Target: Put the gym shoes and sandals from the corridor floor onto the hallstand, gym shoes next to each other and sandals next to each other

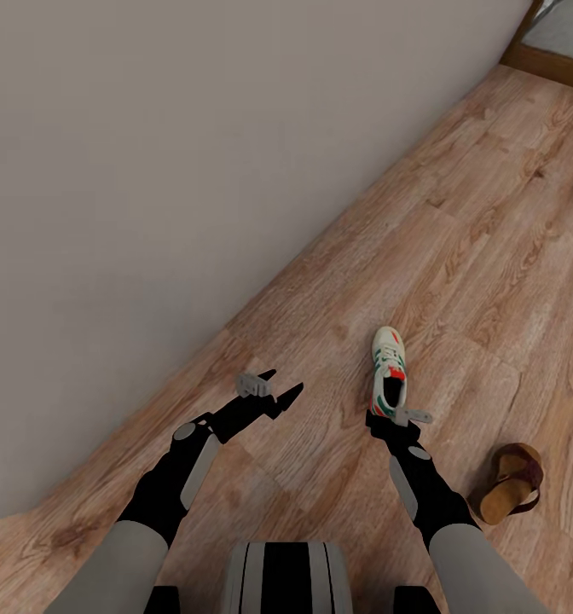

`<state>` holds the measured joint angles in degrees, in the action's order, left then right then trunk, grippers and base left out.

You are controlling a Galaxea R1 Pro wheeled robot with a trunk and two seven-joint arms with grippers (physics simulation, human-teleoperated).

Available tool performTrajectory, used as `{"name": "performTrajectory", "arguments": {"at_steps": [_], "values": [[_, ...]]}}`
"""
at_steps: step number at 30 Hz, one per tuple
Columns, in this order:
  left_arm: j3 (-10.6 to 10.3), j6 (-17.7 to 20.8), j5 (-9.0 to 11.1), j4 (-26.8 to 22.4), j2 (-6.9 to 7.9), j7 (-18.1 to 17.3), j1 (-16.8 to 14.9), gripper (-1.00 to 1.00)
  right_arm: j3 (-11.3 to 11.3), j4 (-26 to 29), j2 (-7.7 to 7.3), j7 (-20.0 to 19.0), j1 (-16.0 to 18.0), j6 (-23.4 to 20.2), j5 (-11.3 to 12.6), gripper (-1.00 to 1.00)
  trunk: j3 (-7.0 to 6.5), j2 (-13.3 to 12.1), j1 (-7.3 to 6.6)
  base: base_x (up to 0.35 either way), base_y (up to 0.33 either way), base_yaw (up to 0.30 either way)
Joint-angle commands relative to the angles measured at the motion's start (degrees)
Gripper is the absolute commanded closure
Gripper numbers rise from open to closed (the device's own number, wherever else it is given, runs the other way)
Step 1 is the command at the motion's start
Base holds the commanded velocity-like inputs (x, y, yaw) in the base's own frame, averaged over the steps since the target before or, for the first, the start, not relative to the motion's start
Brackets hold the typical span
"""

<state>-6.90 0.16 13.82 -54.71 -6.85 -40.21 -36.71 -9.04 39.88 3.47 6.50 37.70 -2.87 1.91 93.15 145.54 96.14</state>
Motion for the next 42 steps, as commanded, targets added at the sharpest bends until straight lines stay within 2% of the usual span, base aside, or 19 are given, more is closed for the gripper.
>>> {"name": "performTrajectory", "arguments": {"at_steps": [1, 19, 20, 42], "values": [[-0.04, 0.02, 0.33, 0.04, 0.01, -0.13, -0.02, -1.00, -0.10, 0.11, 0.04, 0.09, 0.00, -0.30, 0.20, -1.00, 0.03, 0.01, -0.01, 0.009, 0.000, 0.000], [-0.04, 0.02, 0.34, 0.04, 0.00, -0.13, -0.02, -1.00, -0.10, 0.11, 0.04, 0.09, 0.00, -0.30, 0.20, -1.00, 0.03, 0.01, -0.01, 0.060, 0.000, 0.000], [-0.04, 0.02, 0.34, 0.04, 0.00, -0.13, -0.02, -1.00, -0.10, 0.11, 0.04, 0.09, 0.00, -0.30, 0.20, 1.00, 0.03, 0.01, -0.01, 0.003, 0.000, 0.000], [-0.13, -0.05, 0.33, 0.04, 0.00, -0.13, -0.02, -1.00, -0.18, 0.14, 0.04, 0.12, 0.00, -0.30, 0.20, 1.00, 0.03, 0.01, -0.01, 0.000, 0.000, 0.000]]}}
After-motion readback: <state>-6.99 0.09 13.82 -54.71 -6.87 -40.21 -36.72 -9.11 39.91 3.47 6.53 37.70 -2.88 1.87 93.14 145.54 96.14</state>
